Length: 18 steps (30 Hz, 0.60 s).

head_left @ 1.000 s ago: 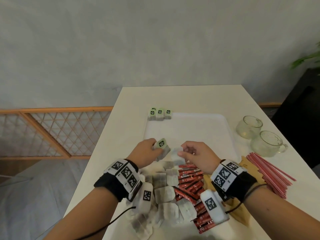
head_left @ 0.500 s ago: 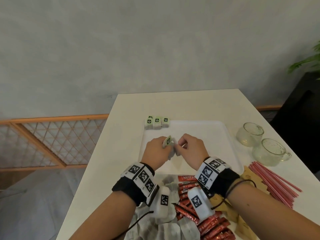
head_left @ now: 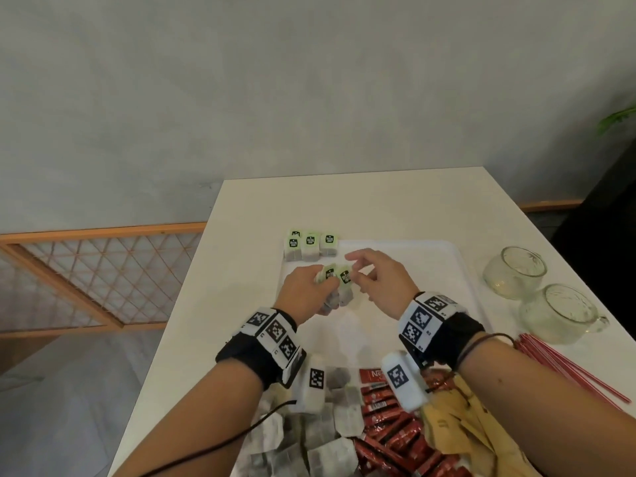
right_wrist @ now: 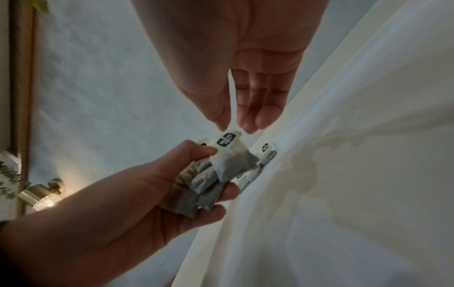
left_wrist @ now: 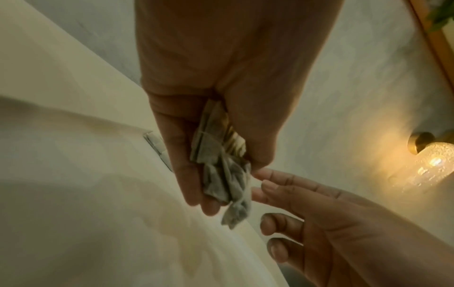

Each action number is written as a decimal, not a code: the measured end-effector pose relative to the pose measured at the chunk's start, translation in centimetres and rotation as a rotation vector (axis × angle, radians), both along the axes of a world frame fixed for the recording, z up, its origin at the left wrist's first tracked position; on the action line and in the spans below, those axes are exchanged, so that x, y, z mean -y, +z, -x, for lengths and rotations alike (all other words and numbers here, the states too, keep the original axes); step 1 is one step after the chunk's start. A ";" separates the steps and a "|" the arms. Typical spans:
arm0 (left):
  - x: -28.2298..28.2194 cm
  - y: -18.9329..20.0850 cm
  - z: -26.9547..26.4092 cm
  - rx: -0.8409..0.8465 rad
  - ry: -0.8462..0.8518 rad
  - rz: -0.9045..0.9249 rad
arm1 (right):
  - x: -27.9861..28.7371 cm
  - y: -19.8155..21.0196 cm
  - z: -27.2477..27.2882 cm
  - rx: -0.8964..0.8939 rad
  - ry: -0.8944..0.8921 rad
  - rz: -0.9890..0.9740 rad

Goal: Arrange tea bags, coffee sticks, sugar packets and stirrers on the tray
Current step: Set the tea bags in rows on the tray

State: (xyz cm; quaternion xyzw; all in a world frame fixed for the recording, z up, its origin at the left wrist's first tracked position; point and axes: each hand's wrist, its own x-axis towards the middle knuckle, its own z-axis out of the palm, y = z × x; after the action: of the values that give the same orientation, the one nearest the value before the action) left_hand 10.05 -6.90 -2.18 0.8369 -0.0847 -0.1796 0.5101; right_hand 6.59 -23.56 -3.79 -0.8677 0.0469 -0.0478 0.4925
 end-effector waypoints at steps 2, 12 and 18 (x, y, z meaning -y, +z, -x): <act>-0.2 -0.2 -0.9 -0.011 -0.047 -0.025 | -0.1 -0.2 -1.3 -0.055 0.010 -0.018; -3.4 -1.6 -6.9 0.000 0.101 -0.173 | -0.9 -2.9 -8.0 -0.262 -0.124 -0.075; -4.6 -2.3 -9.4 -0.024 0.128 -0.340 | -0.7 -2.3 -12.7 -0.196 -0.125 0.165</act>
State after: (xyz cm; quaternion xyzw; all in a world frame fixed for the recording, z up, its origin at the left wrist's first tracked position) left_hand 19.48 -2.34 -4.50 0.9126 0.0062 -0.1684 0.3726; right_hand 19.25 -22.89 -6.07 -0.9013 0.1445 0.0030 0.4084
